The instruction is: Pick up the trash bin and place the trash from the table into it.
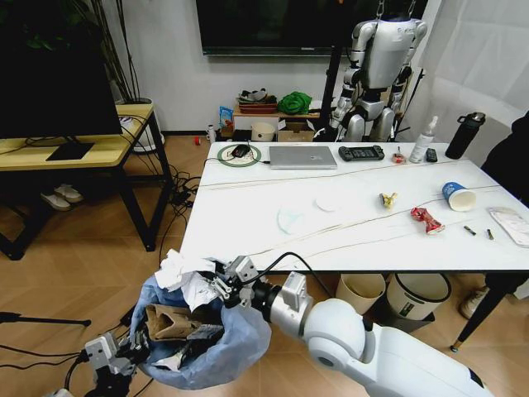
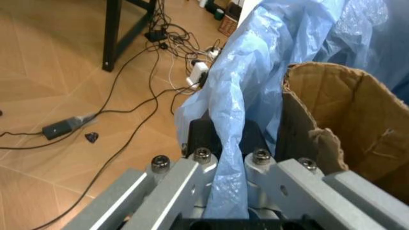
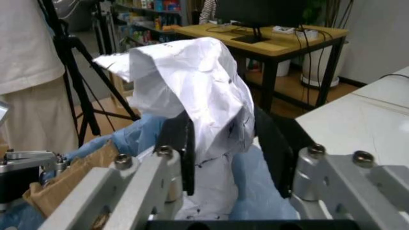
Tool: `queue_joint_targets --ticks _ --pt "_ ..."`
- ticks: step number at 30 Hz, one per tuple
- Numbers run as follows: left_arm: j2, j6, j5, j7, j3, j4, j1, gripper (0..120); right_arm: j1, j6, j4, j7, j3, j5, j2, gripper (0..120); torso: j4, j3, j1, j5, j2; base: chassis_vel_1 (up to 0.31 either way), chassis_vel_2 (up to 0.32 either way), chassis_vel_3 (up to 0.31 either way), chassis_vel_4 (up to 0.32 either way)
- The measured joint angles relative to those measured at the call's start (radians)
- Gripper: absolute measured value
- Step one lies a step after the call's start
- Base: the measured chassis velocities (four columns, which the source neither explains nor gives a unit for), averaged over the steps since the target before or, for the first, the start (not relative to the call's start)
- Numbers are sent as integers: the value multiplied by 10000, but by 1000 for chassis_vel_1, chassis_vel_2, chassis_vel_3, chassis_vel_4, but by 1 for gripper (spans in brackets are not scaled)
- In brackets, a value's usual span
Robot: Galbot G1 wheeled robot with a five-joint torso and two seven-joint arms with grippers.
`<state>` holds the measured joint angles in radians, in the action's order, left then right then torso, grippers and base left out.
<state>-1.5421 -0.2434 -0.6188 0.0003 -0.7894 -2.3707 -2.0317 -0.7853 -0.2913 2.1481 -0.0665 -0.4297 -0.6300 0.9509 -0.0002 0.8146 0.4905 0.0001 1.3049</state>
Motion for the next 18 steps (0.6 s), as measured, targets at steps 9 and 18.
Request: queue_joint_targets --ticks 9,18 --pt "-58 -49 -53 -125 5 67 160 0 -276 19 184 54 109 117 -165 65 0 0 0 0 0 0 0 0 0" --pt "-33 -78 -184 -311 -124 25 378 0 -896 196 482 84 187 461 -451 98 1 0 0 1 0 0 0 0 0"
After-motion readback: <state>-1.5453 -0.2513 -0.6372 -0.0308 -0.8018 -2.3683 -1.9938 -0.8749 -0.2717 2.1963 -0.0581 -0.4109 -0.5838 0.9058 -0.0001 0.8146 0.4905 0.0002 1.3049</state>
